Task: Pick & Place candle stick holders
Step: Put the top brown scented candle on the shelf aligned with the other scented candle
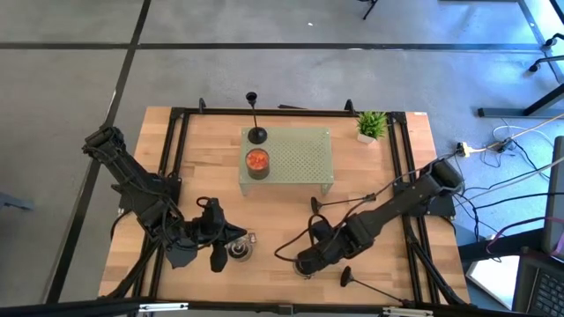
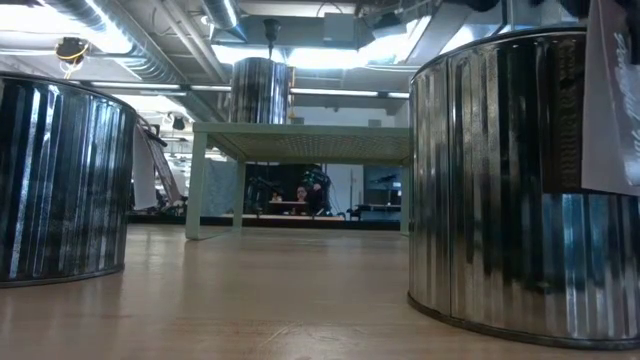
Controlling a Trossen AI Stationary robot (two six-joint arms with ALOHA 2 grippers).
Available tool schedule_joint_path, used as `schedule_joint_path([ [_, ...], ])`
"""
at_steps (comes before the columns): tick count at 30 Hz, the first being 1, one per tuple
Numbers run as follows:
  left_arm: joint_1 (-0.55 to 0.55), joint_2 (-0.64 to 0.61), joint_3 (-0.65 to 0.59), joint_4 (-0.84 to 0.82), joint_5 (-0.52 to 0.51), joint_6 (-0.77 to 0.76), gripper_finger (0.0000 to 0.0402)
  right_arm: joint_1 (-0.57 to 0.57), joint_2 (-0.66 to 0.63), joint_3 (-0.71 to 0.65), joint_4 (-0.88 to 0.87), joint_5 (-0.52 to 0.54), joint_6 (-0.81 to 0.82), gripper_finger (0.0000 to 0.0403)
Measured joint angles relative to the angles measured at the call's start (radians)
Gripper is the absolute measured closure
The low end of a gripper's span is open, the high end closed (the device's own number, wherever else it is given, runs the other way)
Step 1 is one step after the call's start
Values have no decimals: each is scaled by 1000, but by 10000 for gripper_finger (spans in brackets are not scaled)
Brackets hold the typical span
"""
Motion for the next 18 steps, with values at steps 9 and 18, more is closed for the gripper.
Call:
schedule_joint_path([
  [9,0,0,0,0,13,8,400,-6,12,0,-11,6,-13,194],
  [18,0,0,0,0,22,23,400,-10,27,1,-10,7,-21,194],
])
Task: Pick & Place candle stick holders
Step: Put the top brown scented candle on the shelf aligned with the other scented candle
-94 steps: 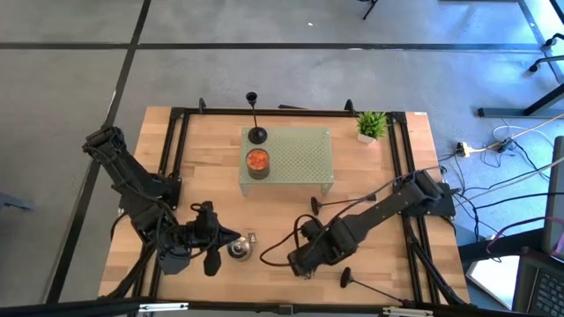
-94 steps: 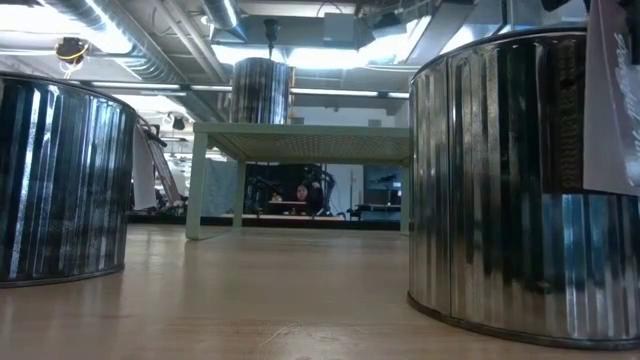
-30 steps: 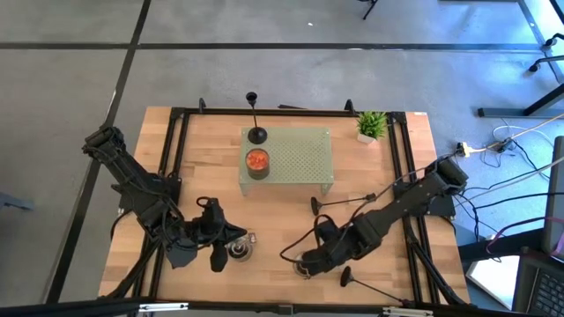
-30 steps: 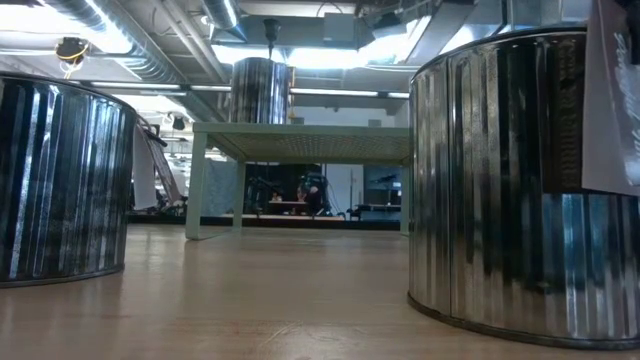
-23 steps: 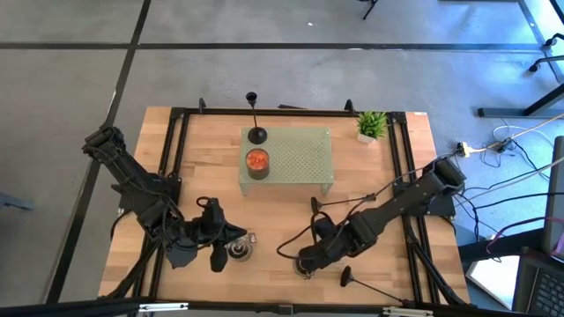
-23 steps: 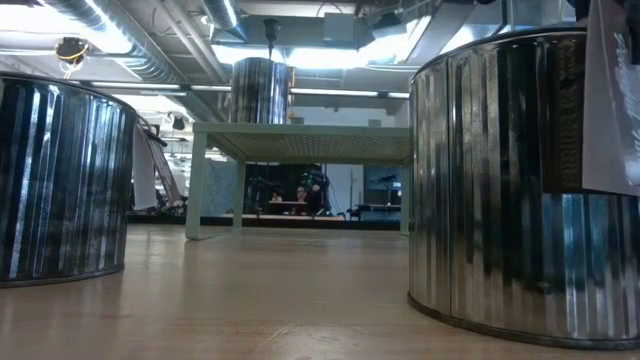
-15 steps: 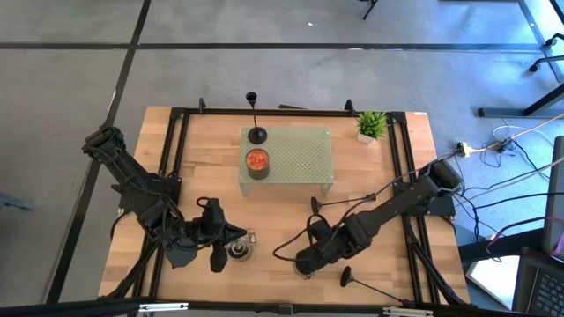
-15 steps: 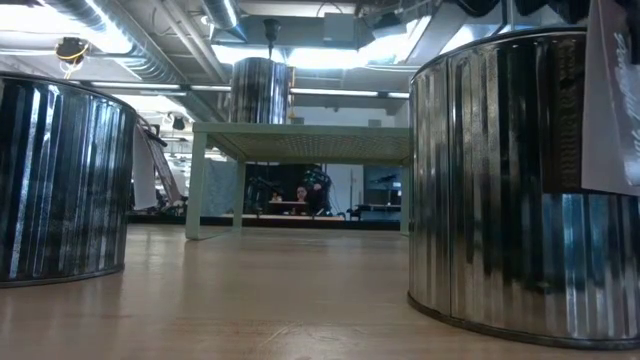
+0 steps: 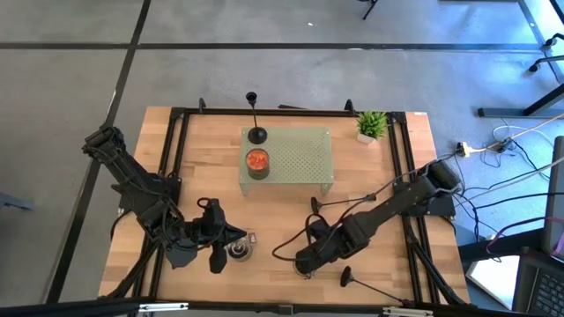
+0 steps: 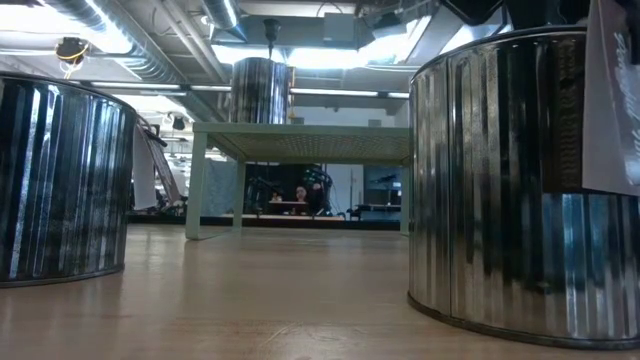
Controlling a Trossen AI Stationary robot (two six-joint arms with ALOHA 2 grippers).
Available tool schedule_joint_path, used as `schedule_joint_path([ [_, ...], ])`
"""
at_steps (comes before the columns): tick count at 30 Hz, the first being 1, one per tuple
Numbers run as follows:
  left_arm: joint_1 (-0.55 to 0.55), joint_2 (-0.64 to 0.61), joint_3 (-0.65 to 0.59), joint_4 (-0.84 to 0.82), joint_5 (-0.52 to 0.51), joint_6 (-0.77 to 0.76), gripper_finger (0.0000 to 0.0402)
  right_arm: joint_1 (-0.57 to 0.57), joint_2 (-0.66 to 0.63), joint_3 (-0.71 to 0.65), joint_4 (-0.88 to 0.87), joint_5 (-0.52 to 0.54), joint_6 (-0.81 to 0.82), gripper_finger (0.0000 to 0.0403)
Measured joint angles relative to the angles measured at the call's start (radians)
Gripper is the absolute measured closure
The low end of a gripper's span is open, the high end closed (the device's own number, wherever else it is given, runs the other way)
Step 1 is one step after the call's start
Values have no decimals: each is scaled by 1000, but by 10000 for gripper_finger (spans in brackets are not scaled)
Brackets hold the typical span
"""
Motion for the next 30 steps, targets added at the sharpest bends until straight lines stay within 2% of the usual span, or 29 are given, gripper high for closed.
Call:
schedule_joint_path([
  [10,0,0,0,0,8,13,400,0,7,0,-9,9,5,195],
  [21,0,0,0,-1,7,22,400,-5,27,-1,5,15,7,240],
  [30,0,0,0,-3,7,29,400,-7,50,0,38,5,5,244],
])
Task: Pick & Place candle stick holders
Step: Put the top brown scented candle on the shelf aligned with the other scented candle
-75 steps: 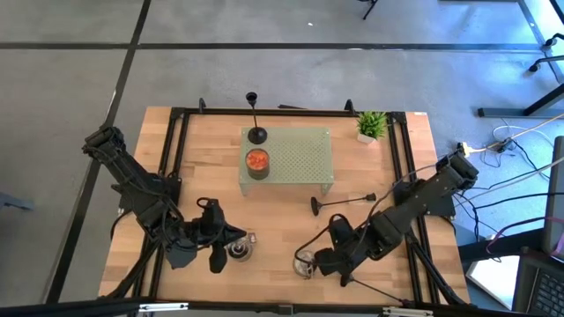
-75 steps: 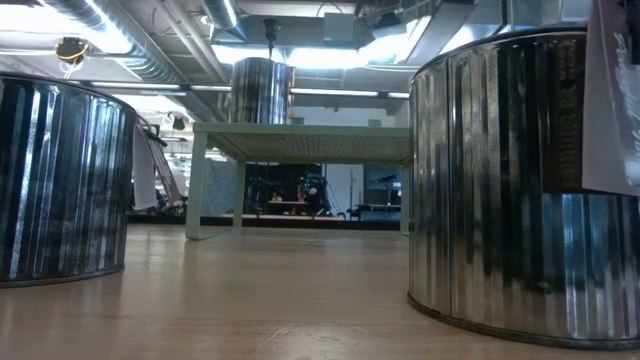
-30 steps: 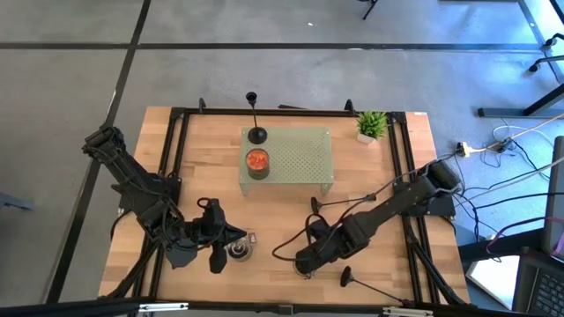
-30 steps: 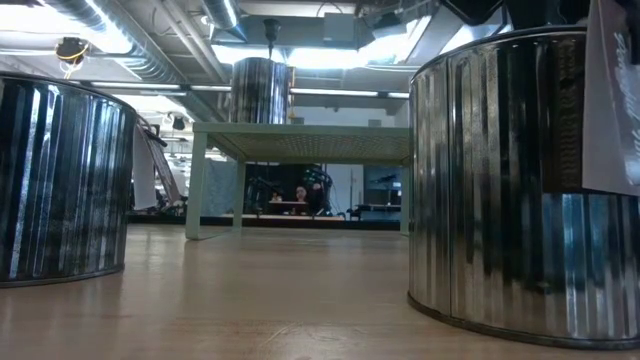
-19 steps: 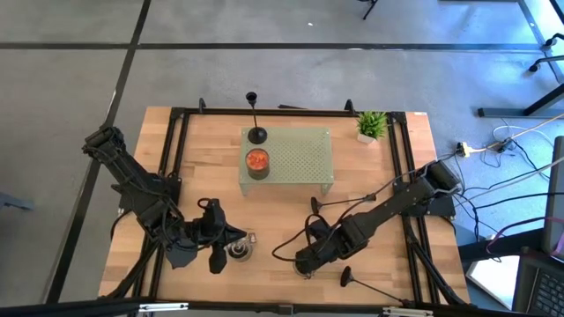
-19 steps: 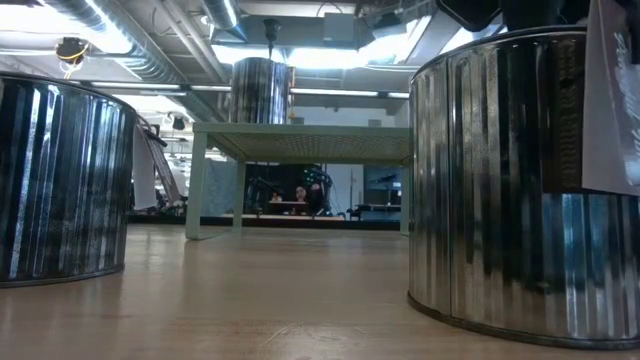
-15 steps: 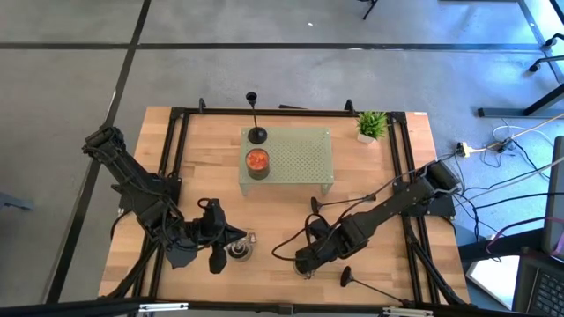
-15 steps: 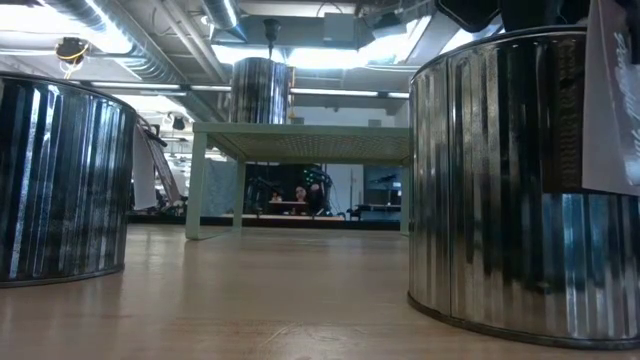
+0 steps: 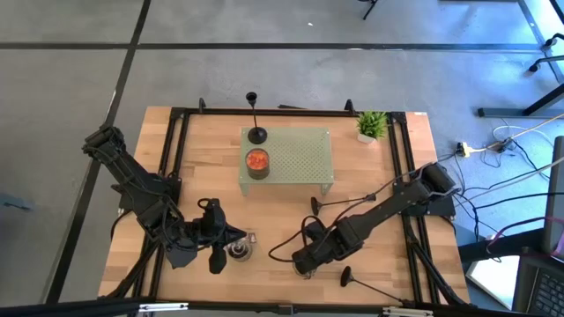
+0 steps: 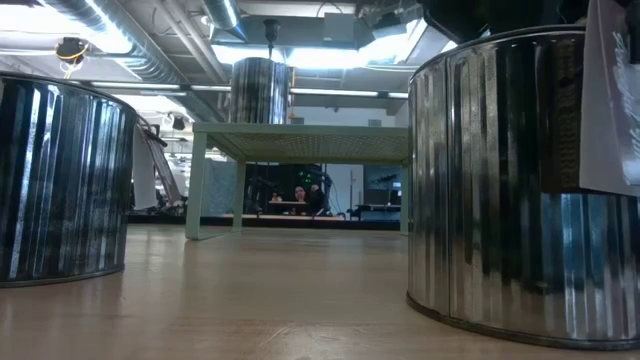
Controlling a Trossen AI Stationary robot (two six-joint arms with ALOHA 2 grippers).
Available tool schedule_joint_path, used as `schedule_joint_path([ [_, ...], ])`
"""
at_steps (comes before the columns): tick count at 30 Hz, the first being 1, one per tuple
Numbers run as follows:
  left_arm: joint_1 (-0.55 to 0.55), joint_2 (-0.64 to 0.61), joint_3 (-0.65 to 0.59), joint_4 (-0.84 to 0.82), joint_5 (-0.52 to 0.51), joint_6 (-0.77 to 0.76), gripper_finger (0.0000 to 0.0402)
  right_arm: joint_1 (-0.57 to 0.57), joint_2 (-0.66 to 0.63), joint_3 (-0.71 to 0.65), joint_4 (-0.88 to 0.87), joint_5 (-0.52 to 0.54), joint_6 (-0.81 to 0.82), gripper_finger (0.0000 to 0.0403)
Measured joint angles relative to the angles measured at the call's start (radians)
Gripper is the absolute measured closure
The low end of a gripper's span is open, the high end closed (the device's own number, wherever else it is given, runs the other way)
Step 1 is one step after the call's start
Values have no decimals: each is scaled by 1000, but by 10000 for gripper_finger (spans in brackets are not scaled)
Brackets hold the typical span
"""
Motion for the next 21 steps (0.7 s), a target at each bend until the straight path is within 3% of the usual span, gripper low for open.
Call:
schedule_joint_path([
  [6,0,0,0,2,0,0,400,0,10,0,-19,-17,3,270],
  [17,0,0,0,2,-1,0,400,-3,9,0,-44,-42,21,383],
  [21,0,0,0,2,-2,7,400,-5,8,6,-59,-43,25,397],
])
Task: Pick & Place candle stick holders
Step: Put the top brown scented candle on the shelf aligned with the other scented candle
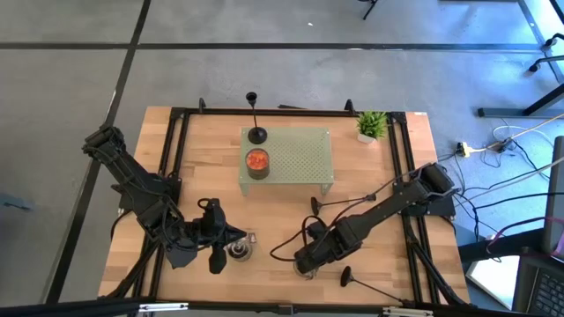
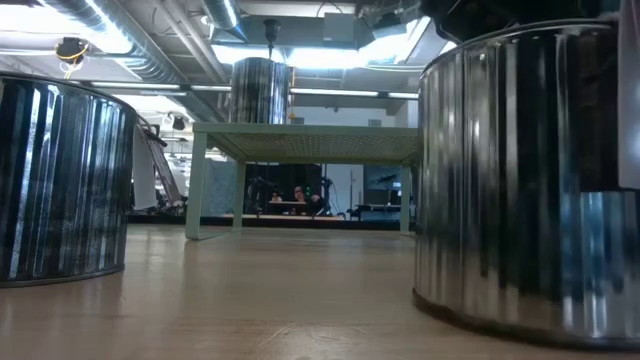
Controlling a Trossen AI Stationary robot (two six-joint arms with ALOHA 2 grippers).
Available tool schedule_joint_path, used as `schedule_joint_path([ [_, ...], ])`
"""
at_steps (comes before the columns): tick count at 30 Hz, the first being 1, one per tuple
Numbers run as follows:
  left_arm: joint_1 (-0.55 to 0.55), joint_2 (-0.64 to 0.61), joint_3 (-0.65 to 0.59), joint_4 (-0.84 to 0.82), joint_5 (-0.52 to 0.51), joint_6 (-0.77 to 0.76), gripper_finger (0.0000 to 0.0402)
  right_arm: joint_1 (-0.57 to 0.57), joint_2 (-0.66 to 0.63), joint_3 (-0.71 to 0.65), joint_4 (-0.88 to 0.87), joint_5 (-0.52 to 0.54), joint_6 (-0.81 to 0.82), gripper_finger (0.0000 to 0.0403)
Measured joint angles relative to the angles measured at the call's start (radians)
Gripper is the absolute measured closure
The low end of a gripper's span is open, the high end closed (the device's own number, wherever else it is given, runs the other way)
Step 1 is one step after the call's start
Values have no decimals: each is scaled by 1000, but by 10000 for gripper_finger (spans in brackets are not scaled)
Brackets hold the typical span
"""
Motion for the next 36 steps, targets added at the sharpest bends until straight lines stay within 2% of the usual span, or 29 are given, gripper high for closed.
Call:
schedule_joint_path([
  [8,0,0,0,0,-1,2,400,-15,-7,74,-118,2,-16,401],
  [19,0,0,0,0,0,11,400,-73,-13,298,-337,34,-116,402],
  [31,0,0,0,-2,2,27,400,-225,-13,564,-665,64,-301,403],
  [36,0,0,0,-5,2,27,400,-307,-14,608,-669,84,-400,403],
])
